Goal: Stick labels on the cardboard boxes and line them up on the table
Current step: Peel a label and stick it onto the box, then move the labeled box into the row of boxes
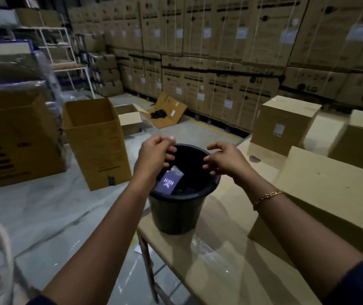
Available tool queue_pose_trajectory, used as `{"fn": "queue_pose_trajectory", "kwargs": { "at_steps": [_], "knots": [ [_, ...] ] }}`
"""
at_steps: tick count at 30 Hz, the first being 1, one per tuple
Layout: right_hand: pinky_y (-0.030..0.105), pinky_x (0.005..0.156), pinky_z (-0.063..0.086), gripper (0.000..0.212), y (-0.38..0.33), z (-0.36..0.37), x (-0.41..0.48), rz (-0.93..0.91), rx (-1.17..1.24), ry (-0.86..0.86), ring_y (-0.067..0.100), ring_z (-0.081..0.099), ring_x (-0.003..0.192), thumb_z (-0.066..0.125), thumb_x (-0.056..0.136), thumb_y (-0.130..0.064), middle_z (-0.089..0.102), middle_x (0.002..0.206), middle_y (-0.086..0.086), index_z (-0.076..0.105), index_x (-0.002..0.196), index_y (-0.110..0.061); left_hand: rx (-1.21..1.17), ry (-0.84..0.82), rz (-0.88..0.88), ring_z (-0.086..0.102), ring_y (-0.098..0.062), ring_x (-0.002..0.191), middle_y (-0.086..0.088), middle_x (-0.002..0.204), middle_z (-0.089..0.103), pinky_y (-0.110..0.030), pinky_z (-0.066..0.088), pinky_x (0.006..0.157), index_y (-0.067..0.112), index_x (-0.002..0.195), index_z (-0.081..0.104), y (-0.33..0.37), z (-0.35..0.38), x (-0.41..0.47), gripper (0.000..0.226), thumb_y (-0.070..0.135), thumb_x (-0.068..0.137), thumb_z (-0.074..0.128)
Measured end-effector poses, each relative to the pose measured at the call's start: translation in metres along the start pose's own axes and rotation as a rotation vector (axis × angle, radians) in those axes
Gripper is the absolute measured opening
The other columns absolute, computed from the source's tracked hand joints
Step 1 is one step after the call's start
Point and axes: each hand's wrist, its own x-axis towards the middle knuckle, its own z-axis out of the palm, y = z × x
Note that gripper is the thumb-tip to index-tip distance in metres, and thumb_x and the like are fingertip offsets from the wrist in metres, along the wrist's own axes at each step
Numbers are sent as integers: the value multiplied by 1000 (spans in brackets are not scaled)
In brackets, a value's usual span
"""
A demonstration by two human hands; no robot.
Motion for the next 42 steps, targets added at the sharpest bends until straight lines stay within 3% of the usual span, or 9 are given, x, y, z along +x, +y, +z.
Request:
{"fn": "queue_pose_trajectory", "kwargs": {
  "at_steps": [5,9,12,15,20,27,31,36,42],
  "knots": [
    [42,80,61,14,40,-77,-17,-138,-195,258,16,73,91,68,95,-25,76,99,0,74,107,-21,-38,-216,18,55,-12,61,1,72,64,-25,41,55,16,82,64,-9,101,23,19,23,99,61],
    [43,99,52,34,84,-144,-54,-41,-495,499,19,63,116,57,100,-42,68,130,-3,68,129,-27,226,-465,205,64,-19,91,4,94,70,-36,50,80,28,89,69,-35,210,8,14,36,96,59],
    [43,116,33,59,120,-171,-74,118,-924,276,25,36,147,31,106,-54,33,165,1,35,157,-24,659,-630,350,42,-27,137,-3,152,45,-48,38,112,36,139,55,-58,267,-18,41,49,103,42],
    [44,125,7,73,142,-198,-84,254,-1046,154,17,1,158,14,102,-66,0,171,-6,8,164,-28,735,-684,295,41,-30,141,-1,160,38,-48,37,111,40,152,41,-70,287,-25,50,54,105,32],
    [51,125,2,88,158,-244,-93,460,-1010,250,21,-6,158,12,92,-82,-7,171,-6,1,164,-31,744,-695,288,45,-30,138,-1,156,43,-47,41,106,38,155,36,-71,286,-25,52,53,106,30],
    [48,125,5,69,154,-231,-83,154,-1041,120,16,1,158,16,103,-65,4,171,-10,10,163,-32,745,-677,282,46,-29,137,-1,156,43,-47,42,105,38,155,36,-70,285,-29,52,54,106,30],
    [52,126,7,93,170,-270,-94,342,-1010,306,22,0,158,17,90,-85,-2,171,-5,7,164,-30,667,-681,276,44,-28,140,0,157,43,-48,40,109,35,155,38,-69,279,-34,53,53,105,36],
    [49,108,44,123,183,-296,-110,509,-226,609,36,45,138,75,63,-80,39,157,9,20,158,-23,517,-690,186,44,-31,139,-2,156,43,-48,43,107,39,157,29,-66,276,-38,59,49,103,49],
    [58,104,49,112,206,-272,-158,182,-137,738,29,54,130,86,71,-53,48,151,1,12,155,-45,241,-619,151,58,-16,118,5,141,50,-45,55,92,46,158,14,-85,254,-56,91,18,92,71]
  ]
}}
